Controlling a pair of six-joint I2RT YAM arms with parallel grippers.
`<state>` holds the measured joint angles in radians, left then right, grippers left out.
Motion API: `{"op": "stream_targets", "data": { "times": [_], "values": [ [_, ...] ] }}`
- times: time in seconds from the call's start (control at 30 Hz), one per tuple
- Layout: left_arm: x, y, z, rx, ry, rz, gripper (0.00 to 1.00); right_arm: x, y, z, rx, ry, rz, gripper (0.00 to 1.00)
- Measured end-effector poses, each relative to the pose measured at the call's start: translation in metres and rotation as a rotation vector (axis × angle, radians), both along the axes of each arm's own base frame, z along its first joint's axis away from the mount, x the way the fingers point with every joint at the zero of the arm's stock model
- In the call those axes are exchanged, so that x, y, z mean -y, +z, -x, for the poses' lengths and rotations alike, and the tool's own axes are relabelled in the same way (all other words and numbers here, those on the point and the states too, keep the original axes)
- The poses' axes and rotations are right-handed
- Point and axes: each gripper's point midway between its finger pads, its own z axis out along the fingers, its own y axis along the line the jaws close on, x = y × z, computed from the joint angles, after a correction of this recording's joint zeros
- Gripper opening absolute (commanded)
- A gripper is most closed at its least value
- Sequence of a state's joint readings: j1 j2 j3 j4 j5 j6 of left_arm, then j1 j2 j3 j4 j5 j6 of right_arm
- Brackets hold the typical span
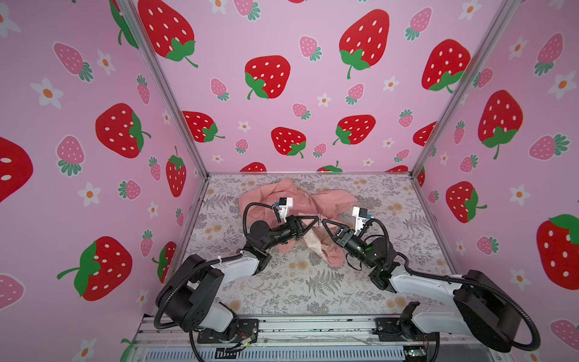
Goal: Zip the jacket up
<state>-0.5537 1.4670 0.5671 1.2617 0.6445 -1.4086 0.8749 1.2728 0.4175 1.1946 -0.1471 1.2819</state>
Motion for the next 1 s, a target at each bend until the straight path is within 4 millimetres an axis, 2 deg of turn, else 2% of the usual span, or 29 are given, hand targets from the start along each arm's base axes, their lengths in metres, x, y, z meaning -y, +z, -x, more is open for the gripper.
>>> {"op": "stream_targets", "data": {
  "times": [0.2, 0.33, 0.7, 0.77, 0.87, 1.0],
  "values": [
    [-0.0005, 0.003, -0.0001, 0.006, 0.003, 0.012, 0.0, 0.0002, 0.0, -0.0002, 0.0, 0.0, 0.0, 0.0],
    [0.0002, 0.0003, -0.0014, 0.0, 0.004, 0.01, 0.0, 0.0006, 0.0, -0.0005, 0.001, 0.002, 0.001, 0.07],
    [0.0, 0.0013, -0.0026, 0.003, 0.011, 0.018, 0.0, 0.0026, 0.0011, 0.0034, 0.004, 0.02, 0.001, 0.16],
    [0.0001, 0.0014, -0.003, 0.005, 0.013, 0.021, 0.0, 0.0022, 0.001, 0.0043, 0.005, 0.025, 0.002, 0.15],
    [0.0003, -0.0001, -0.0043, -0.002, 0.015, 0.023, 0.0, 0.0022, 0.0003, 0.0048, 0.004, 0.029, 0.003, 0.06],
    [0.0003, 0.0001, -0.0048, -0.007, 0.014, 0.03, 0.0, 0.0028, -0.0027, 0.004, -0.003, 0.028, 0.01, 0.04]
  ]
}}
